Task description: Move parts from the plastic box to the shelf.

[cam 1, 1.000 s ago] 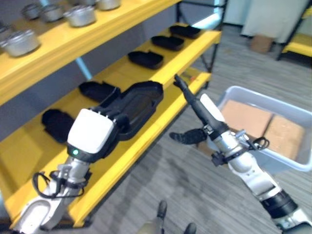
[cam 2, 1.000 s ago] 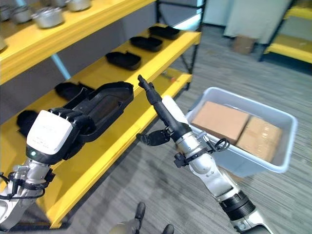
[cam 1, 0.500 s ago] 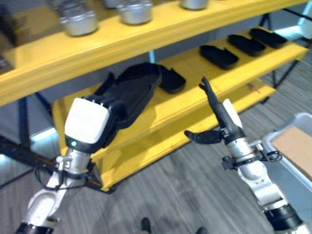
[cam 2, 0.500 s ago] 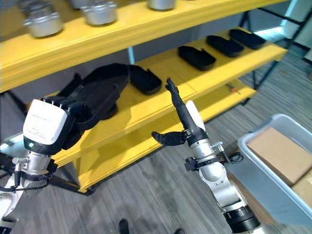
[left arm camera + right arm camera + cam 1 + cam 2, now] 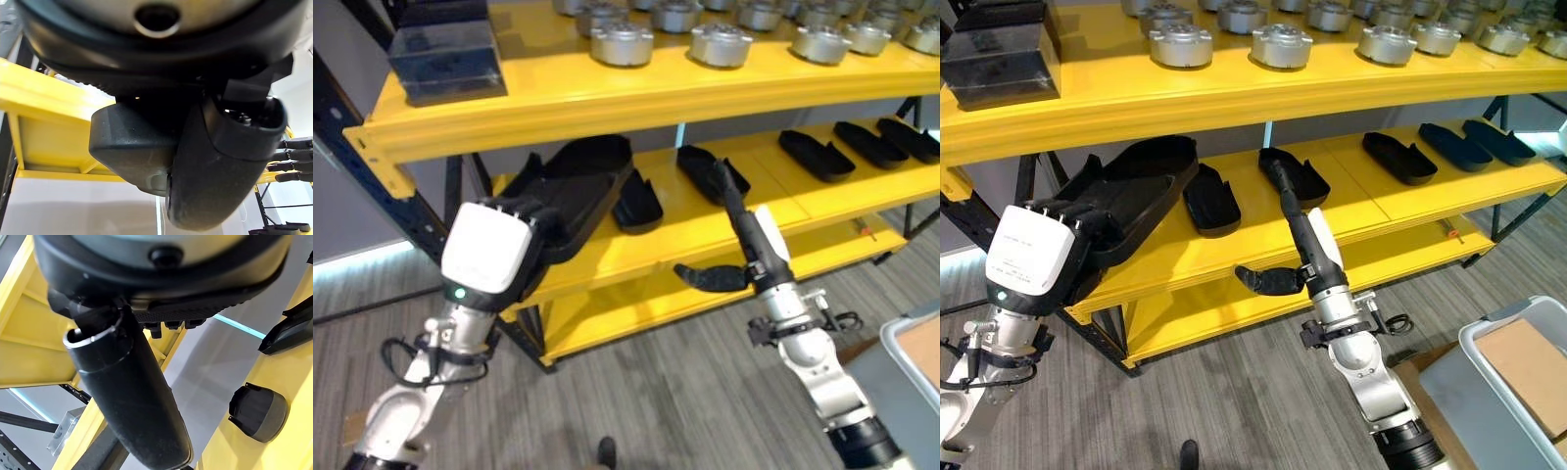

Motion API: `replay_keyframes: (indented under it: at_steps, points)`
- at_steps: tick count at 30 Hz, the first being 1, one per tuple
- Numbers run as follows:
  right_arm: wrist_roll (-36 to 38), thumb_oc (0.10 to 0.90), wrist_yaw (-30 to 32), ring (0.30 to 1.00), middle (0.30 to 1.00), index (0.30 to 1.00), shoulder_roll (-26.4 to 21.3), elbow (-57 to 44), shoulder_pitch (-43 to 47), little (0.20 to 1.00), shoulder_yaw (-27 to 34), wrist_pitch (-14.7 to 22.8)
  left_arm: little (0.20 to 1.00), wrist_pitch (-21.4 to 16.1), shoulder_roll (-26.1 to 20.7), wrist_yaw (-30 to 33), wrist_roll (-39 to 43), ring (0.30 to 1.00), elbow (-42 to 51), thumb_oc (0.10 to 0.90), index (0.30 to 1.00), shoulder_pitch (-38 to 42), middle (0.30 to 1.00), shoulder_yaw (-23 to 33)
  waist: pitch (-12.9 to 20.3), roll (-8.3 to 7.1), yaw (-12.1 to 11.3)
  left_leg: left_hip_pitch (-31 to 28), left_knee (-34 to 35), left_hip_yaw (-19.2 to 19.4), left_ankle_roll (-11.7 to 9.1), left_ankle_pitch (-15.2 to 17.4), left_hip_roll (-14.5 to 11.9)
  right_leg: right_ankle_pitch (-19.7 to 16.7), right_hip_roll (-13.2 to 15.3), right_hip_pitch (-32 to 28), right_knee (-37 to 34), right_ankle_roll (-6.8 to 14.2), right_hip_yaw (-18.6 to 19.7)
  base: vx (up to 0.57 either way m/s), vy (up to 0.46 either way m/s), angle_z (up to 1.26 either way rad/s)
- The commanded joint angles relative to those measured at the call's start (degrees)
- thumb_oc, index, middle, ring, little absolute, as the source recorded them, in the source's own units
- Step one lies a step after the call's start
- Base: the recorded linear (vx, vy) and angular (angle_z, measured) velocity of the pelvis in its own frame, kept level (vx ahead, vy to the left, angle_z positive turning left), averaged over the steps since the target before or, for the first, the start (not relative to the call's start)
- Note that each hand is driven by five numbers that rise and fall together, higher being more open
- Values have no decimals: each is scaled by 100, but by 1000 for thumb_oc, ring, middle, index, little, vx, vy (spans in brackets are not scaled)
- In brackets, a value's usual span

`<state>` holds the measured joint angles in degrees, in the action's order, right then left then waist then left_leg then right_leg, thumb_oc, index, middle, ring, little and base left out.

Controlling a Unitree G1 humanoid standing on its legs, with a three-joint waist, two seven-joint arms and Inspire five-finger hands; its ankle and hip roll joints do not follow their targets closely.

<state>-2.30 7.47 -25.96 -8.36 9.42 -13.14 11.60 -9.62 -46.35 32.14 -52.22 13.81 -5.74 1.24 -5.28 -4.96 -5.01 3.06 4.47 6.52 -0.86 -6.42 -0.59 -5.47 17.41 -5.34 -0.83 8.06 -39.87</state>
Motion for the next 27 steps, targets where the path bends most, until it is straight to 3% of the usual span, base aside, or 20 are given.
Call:
replay_keyframes:
  at_steps: [1, 5, 15, 20, 22, 24, 27]
  points:
    - [-86, 900, 112, 1000, 1000, 1000, -69, -235, 467, 1000, 114, 375, 300, 121, -57, 576, 79, 300, 490, 400, 300, 537, 300, 548, 409, 153, 45, -360, 52, 120, -75, 650, -129, 9, 50, 68, 177, 327, 159, 20, 55, 1]
    - [-60, 900, 79, 1000, 1000, 1000, -20, -233, 516, 1000, 46, 374, 300, 134, -44, 594, 46, 300, 522, 400, 300, 484, 300, 568, 417, 115, 25, -376, 52, 133, -43, 683, -87, -74, 85, 85, 171, 371, 190, 20, 57, -1]
    - [-57, 900, -15, 1000, 1000, 1000, 222, -146, 847, 1000, -324, 348, 300, 258, 38, 690, -39, 300, 555, 400, 300, 132, 300, 771, 348, 15, -205, -629, -112, 219, 270, 1022, 207, -390, 379, 174, 392, 593, 619, 39, 119, -18]
    - [-203, 900, -28, 1000, 1000, 1000, 211, -315, 630, 1000, -226, 327, 300, 305, -67, 662, -50, 300, 608, 400, 300, 242, 300, 718, 163, 72, -96, -824, -140, -9, 509, 1129, 422, -464, 752, 449, 1584, 594, 1052, 30, 212, 14]
    - [-230, 900, -69, 1000, 1000, 1000, 162, -412, 500, 1000, -151, 339, 300, 288, -73, 615, -46, 300, 604, 400, 300, 286, 300, 672, 65, 111, -1, -850, -135, -18, 581, 1035, 466, -446, 758, 766, 2055, 421, 1350, -18, 159, 31]
    - [-226, 900, -83, 1000, 1000, 1000, 100, -505, 252, 1000, 2, 358, 300, 245, -72, 544, -75, 300, 616, 400, 300, 316, 300, 625, -12, 194, 139, -896, -139, -122, 499, 1044, 430, -496, 654, 1183, 1655, 374, 1803, 47, 19, 56]
    - [-224, 900, -21, 1000, 1000, 1000, 68, -576, 35, 1000, 144, 380, 300, 218, -97, 563, -55, 300, 555, 400, 300, 471, 300, 507, -123, 148, 329, -831, -289, -323, 346, 1121, 388, -928, 756, 1286, 639, 507, 2245, 88, -148, 42]
